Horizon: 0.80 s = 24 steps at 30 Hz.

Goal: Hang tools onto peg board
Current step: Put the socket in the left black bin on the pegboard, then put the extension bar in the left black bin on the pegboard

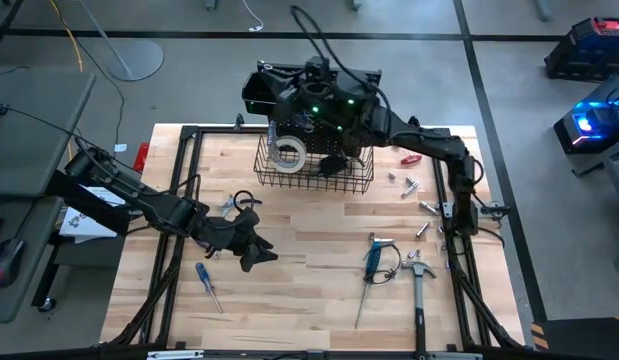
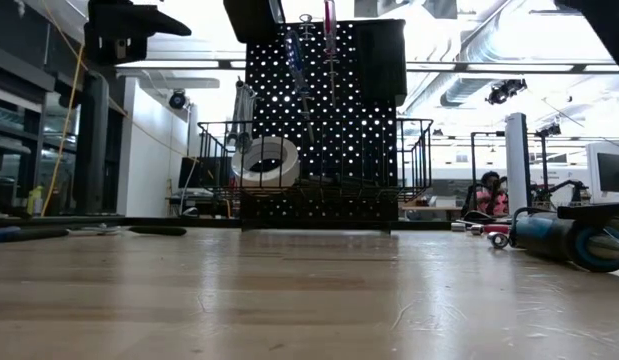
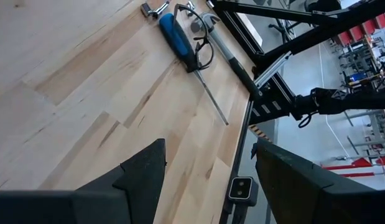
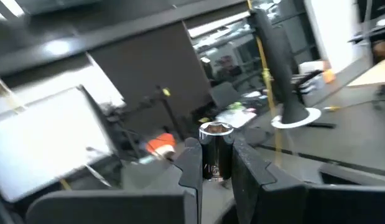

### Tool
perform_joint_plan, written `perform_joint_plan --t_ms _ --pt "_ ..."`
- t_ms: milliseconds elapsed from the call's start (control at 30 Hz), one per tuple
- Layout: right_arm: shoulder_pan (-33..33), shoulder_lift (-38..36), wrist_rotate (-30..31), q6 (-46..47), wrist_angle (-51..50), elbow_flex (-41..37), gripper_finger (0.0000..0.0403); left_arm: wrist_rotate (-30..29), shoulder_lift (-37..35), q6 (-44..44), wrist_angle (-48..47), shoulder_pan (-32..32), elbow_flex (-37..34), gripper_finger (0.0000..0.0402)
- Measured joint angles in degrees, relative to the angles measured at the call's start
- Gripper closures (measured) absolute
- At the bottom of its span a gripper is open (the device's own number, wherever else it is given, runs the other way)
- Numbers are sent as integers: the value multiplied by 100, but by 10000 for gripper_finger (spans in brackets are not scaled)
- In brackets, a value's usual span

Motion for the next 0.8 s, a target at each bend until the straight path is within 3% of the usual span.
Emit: perform_joint_plan --t_ms 133,333,467,633,800 --pt "-45 261 160 -346 -422 491 360 -15 0 1 -2 0 0 169" --pt "-95 285 186 -544 -667 408 285 -17 0 0 -7 0 0 169" --pt "-91 280 186 -588 -731 406 256 -20 0 2 -3 0 0 169" --pt "-88 264 184 -647 -812 406 235 -22 0 5 -7 0 0 169" --pt "59 -204 186 -1435 -1527 400 231 -24 0 190 -12 -2 0 169"
